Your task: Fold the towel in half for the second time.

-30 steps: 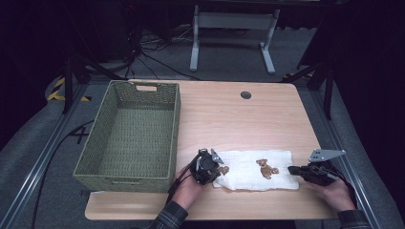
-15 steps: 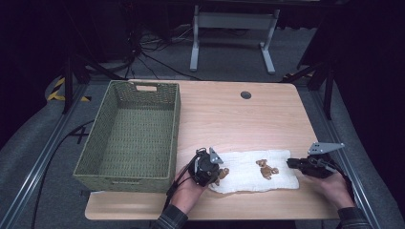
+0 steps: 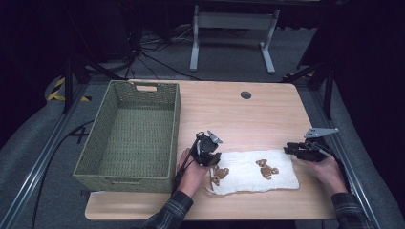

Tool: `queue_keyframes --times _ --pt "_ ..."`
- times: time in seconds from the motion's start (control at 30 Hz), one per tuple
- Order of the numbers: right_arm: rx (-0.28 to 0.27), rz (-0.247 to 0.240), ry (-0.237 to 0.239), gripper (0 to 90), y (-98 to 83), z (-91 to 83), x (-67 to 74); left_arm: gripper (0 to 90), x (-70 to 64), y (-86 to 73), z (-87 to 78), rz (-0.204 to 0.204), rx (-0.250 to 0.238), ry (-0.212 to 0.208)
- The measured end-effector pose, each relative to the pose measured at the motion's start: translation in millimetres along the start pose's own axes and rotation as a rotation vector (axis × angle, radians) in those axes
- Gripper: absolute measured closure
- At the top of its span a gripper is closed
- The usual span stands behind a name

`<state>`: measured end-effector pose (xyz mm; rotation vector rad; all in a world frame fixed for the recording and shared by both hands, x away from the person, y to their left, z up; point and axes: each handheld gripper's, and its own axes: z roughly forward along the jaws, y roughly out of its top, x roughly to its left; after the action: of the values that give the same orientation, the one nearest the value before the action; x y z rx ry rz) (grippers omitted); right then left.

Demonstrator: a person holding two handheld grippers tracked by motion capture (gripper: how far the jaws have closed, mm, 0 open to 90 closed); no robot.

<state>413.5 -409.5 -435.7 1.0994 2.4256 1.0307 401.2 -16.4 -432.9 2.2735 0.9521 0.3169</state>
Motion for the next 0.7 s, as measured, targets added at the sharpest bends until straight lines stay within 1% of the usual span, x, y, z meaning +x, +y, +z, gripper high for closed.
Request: queue_keyframes --times 0.03,0.07,0.1,0.13,0.17,0.2,0.23,0.3,0.33,0.37,0.43,0.53,0.57,0.63,0.67,0.7 --pt "0.01 0.0 -0.001 68.1 -0.3 3.6 -1.8 62.2 1.0 0.3 1.1 0.004 0.001 0.008" --pt "0.018 -0.003 0.002 68.1 -0.5 5.2 -2.6 61.6 1.7 0.4 1.2 -0.003 0.017 0.007" --pt "0.027 -0.004 0.002 68.1 -0.9 7.2 -2.6 61.3 3.0 -0.7 3.1 -0.005 0.01 0.01" --pt "0.052 -0.012 -0.004 68.0 -2.2 10.1 -2.4 60.4 3.4 -1.2 3.1 -0.008 0.017 0.014" --pt "0.063 -0.018 -0.005 68.1 -3.2 11.5 -2.6 59.6 4.3 -1.9 3.9 -0.005 0.019 0.016" --pt "0.078 -0.016 -0.006 68.6 -4.5 12.9 -2.6 59.1 4.5 -2.9 5.0 -0.012 0.021 0.016" --pt "0.069 -0.014 -0.003 69.4 -5.4 12.7 -3.4 58.4 4.8 -3.2 6.1 -0.011 0.026 0.017" --pt "0.071 -0.011 -0.005 72.6 -5.9 12.0 -3.8 57.5 6.3 -4.0 8.6 -0.003 0.043 0.018" --pt "0.07 -0.003 -0.003 75.8 -6.3 11.7 -3.7 57.1 6.5 -5.2 10.6 -0.011 0.046 0.019" --pt "0.071 -0.006 -0.003 77.8 -6.6 11.4 -3.6 56.8 7.3 -5.7 11.8 -0.01 0.057 0.021" --pt "0.067 -0.01 0.005 81.1 -7.3 11.4 -3.6 56.8 8.9 -7.4 15.1 -0.011 0.061 0.018" --pt "0.068 -0.014 0.01 83.4 -7.0 11.6 -2.4 56.9 9.9 -7.6 17.2 -0.004 0.078 0.01" --pt "0.068 -0.015 0.01 83.9 -7.0 11.6 -2.4 57.4 10.2 -7.5 17.8 -0.001 0.074 0.007" --pt "0.069 -0.014 0.011 84.4 -6.9 11.6 -1.9 60.6 11.2 -7.7 18.6 -0.003 0.068 -0.014" --pt "0.069 -0.015 0.01 84.7 -6.8 11.5 -1.8 63.6 11.7 -7.5 19.0 0.01 0.062 -0.027" --pt "0.07 -0.017 0.009 84.9 -6.8 11.5 -1.6 67.1 10.9 -7.1 18.3 0.015 0.073 -0.03"
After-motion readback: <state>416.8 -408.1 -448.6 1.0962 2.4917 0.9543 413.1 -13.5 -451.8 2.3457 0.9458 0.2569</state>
